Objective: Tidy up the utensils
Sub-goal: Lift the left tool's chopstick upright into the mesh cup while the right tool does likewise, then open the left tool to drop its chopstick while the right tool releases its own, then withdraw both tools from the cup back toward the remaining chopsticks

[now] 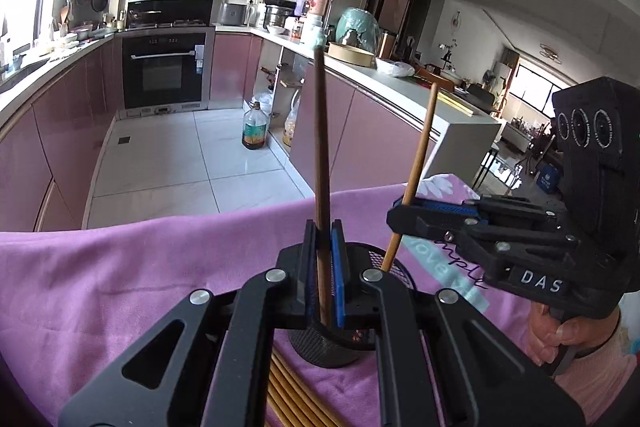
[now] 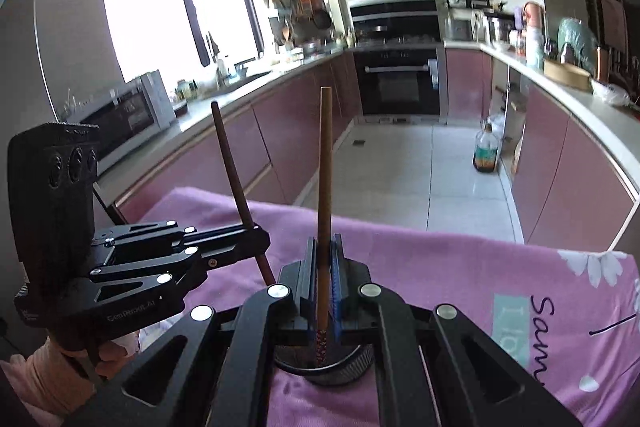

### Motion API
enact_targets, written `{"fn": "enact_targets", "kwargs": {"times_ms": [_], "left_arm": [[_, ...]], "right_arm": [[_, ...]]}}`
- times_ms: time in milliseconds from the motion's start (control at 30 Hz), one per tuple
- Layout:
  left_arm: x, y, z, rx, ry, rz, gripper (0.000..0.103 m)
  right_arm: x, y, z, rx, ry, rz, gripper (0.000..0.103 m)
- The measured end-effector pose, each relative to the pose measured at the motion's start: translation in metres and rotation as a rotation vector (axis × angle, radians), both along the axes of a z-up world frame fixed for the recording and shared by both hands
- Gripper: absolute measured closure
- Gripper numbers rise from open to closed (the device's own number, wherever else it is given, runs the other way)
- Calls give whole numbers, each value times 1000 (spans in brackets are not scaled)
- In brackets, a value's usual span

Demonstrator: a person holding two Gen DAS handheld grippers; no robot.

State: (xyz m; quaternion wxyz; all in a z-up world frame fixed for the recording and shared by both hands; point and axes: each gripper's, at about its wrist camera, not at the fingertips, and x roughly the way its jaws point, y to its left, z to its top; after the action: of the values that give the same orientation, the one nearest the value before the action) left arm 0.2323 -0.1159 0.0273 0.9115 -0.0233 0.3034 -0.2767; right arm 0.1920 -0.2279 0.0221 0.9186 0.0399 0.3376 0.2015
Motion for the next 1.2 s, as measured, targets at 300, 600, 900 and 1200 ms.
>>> {"fn": "enact_targets", "kwargs": {"times_ms": [300,600,900,1200], "left_arm": [[23,-5,-8,19,14,6,94],[10,7,-8,25,-19,50,79],[-37,43,5,39,-128,125,60],[-82,84,-32,108,-66,179,52]], "right_arm": [[16,7,-16,-1,44,-33,95],[8,7,-13,28,1,-56,85],[-36,9,5,55,-98,2,67],[-79,25,-18,48,-60,125,61]]}}
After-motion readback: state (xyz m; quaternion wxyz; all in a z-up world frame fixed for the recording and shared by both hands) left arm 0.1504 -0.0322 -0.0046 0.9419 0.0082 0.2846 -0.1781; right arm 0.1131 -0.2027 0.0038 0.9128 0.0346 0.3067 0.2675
